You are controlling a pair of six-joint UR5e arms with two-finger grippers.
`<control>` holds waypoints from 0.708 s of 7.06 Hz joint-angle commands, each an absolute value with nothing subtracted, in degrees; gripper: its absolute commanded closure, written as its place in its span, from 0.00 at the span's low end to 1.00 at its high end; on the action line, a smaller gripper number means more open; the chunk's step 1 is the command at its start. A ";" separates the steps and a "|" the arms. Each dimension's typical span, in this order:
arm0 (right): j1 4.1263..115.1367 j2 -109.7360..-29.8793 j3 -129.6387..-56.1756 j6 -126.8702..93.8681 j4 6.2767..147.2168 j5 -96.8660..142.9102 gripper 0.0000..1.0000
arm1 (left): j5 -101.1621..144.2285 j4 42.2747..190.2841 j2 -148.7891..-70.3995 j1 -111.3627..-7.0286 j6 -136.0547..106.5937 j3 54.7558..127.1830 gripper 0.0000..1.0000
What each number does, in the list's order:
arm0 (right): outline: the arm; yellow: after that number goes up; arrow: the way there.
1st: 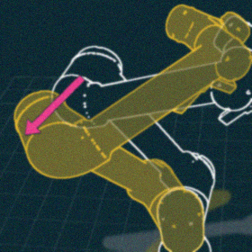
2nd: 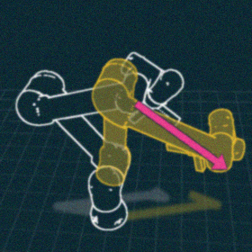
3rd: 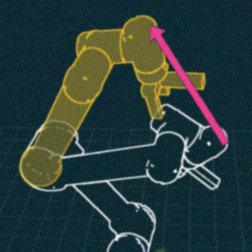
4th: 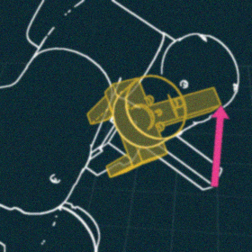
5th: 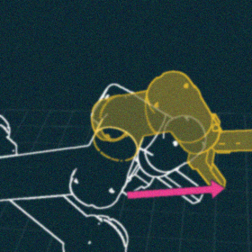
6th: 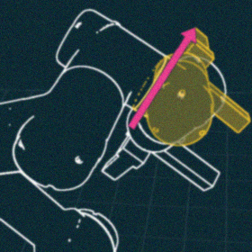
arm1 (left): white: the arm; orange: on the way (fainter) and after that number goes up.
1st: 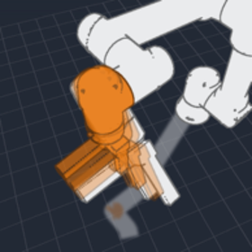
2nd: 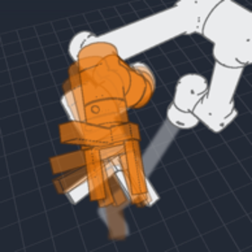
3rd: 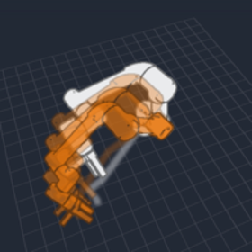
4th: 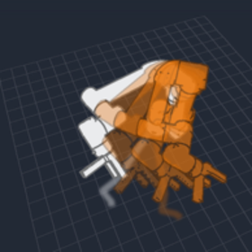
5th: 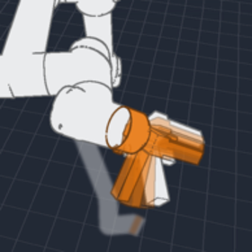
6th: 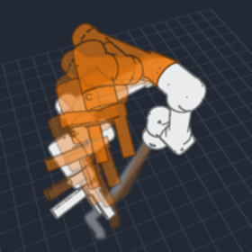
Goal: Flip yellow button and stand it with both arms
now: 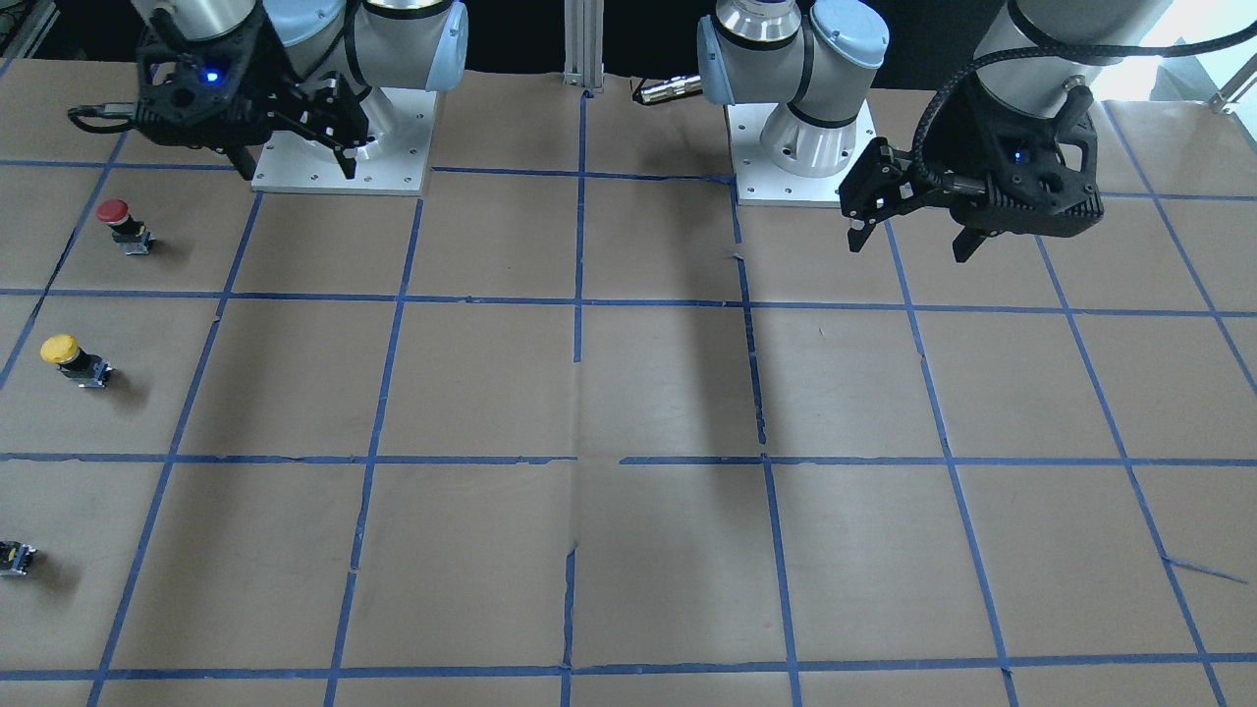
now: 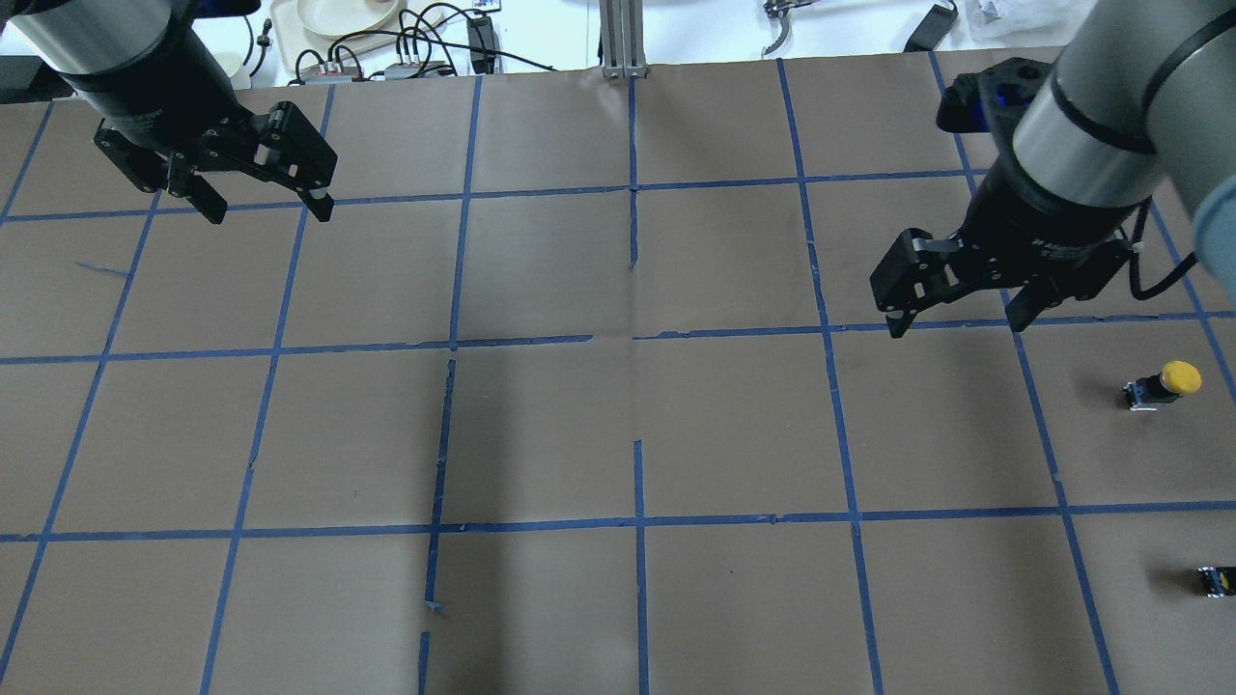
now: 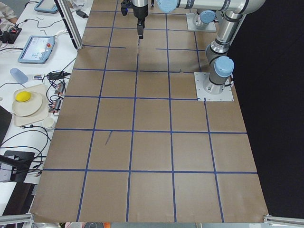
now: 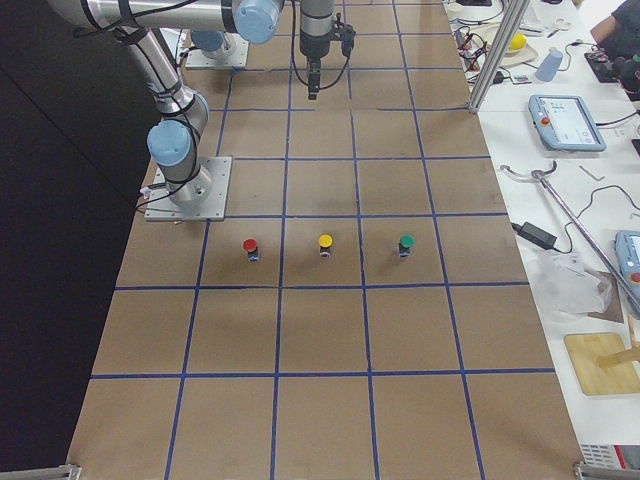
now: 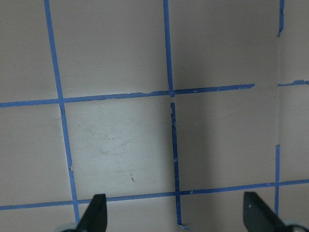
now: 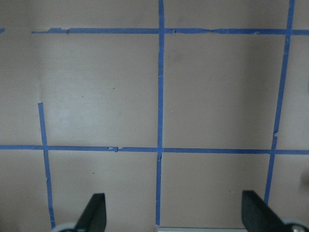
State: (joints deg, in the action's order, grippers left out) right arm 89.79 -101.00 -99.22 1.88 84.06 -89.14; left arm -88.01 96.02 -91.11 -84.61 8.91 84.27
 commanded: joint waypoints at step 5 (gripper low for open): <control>85.60 -102.39 -98.26 -0.26 83.50 -89.56 0.00 | -87.98 95.89 -90.70 -84.29 8.61 84.55 0.00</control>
State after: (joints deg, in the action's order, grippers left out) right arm 86.13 -101.93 -98.38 0.06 83.64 -89.48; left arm -87.99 95.90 -90.71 -84.35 8.62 84.55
